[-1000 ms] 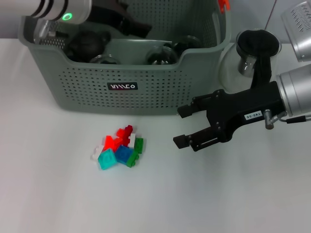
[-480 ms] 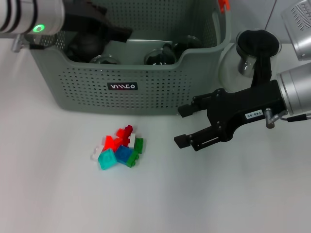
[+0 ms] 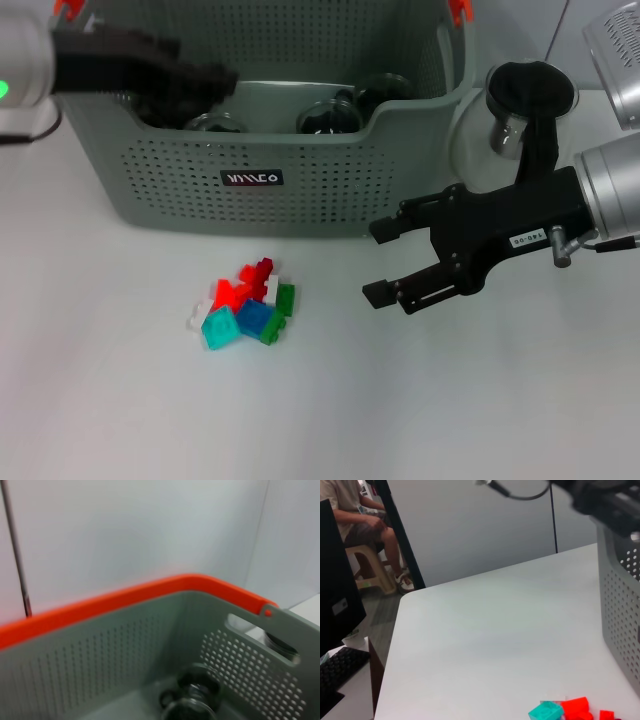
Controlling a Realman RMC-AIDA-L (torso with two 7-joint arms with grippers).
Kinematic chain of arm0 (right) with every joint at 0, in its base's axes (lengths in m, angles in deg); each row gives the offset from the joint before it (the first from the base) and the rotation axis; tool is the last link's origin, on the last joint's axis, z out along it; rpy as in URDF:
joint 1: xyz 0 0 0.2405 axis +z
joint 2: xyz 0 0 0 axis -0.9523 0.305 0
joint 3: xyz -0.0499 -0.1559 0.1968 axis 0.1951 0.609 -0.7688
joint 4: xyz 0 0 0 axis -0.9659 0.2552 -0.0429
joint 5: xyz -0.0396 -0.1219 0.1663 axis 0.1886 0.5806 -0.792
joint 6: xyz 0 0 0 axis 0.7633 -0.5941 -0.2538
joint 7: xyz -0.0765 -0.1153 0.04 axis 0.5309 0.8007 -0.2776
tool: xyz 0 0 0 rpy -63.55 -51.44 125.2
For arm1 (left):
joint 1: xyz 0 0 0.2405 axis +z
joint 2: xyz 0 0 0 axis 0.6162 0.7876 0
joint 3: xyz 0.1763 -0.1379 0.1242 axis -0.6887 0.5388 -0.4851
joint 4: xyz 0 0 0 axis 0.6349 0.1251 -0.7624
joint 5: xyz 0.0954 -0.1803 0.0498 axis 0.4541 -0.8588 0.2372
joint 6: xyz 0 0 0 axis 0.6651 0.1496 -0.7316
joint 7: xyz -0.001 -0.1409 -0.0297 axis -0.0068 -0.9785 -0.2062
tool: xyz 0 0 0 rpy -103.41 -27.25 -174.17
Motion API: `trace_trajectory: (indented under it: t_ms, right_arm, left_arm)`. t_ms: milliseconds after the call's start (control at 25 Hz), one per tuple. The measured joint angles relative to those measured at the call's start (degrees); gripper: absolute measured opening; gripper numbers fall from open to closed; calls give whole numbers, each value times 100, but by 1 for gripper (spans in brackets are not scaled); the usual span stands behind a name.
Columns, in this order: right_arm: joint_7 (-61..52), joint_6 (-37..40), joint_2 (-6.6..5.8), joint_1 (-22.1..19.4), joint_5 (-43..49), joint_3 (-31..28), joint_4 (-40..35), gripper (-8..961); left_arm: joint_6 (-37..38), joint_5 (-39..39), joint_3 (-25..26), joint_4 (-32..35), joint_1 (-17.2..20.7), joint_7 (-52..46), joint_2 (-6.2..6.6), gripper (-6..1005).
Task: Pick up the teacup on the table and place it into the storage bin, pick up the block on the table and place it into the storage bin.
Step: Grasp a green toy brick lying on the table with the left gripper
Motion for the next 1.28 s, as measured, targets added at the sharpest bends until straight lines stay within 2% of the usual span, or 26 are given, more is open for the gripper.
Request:
trace_trajectory:
  t_ms: [280,320,360,480,640,920,1280]
  right_arm:
    - [40,-20,-24,30,6,-13,6,882]
    - [41,-24,-32,33,14,-14,6,882]
    - [41,-24,-32,33,14,-14,6,882]
    - [42,-32,-47,34,13,-14,5,882]
    - [42,-57,-60,36,9,-15,4,882]
    - [43,-119,-63,51,-3,-23,23,881]
    - [43,-167,-31,113,-3,-22,20,882]
  left_arm:
    - [1029,-596,849,60,324,166,-14,833]
    - [1304,-867,1154,67,412,314,-13,833]
    - [1304,-867,1154,67,412,314,-13,833]
    - [1856,-1310,1690,39,526,593,-4,834]
    - [2263,-1480,2044,-154,604,760,6,835]
    - [2475,-1480,2478,-867,608,961,51,836]
    - [2558,-1002,2458,-1080,493,1018,98,836]
